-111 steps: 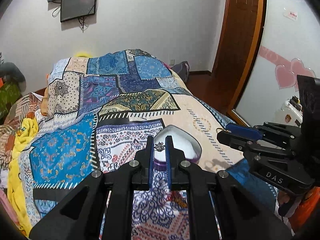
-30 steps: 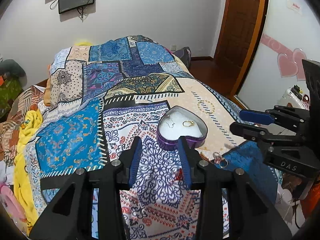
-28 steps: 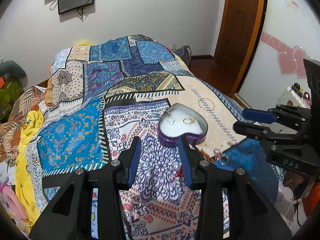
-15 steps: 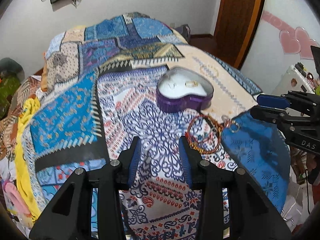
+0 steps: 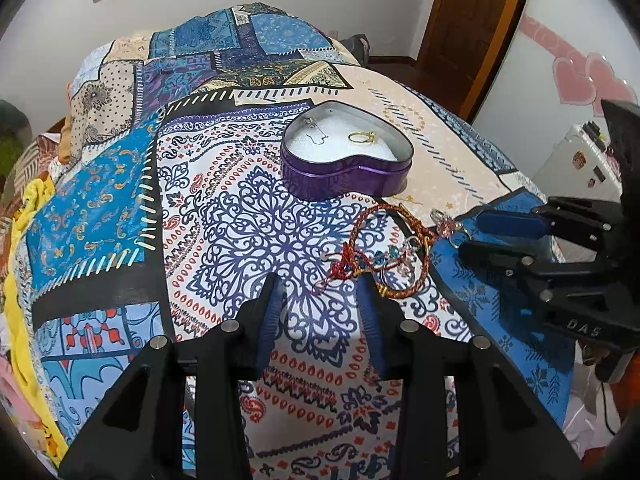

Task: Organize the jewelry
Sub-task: 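Grasp the red beaded bracelet with the left tool while the right tool grasps two rings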

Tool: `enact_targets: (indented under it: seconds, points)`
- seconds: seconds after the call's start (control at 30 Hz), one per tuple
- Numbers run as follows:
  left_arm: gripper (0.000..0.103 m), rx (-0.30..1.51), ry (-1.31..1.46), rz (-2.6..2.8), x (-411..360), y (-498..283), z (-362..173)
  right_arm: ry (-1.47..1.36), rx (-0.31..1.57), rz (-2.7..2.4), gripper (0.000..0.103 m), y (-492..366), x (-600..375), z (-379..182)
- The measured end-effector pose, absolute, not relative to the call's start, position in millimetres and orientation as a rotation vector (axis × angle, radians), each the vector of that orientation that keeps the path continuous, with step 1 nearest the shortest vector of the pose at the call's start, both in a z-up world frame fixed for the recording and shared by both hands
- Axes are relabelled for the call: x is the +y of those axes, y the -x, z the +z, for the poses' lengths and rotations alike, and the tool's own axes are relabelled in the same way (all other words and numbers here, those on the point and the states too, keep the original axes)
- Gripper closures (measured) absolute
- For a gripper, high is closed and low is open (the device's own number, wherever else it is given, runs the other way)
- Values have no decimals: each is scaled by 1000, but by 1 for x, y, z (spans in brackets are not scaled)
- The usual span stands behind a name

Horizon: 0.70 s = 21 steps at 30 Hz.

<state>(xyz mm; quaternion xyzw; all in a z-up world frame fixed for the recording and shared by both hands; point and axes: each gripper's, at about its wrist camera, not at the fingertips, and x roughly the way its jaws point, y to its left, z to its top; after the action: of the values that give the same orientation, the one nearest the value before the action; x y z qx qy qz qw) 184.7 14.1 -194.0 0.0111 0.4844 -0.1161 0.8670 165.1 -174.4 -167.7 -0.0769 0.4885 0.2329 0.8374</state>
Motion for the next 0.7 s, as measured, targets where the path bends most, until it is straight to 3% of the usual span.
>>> enact_targets:
  seconds: [0.13,0.7]
  points:
    - [65,995,-6,-253,16,-191,-189,167,1023,497,71,-169,-173,-168]
    - [85,1032,3,-329,0,-228,-206,176,1005,537,72,-180,-165,-176]
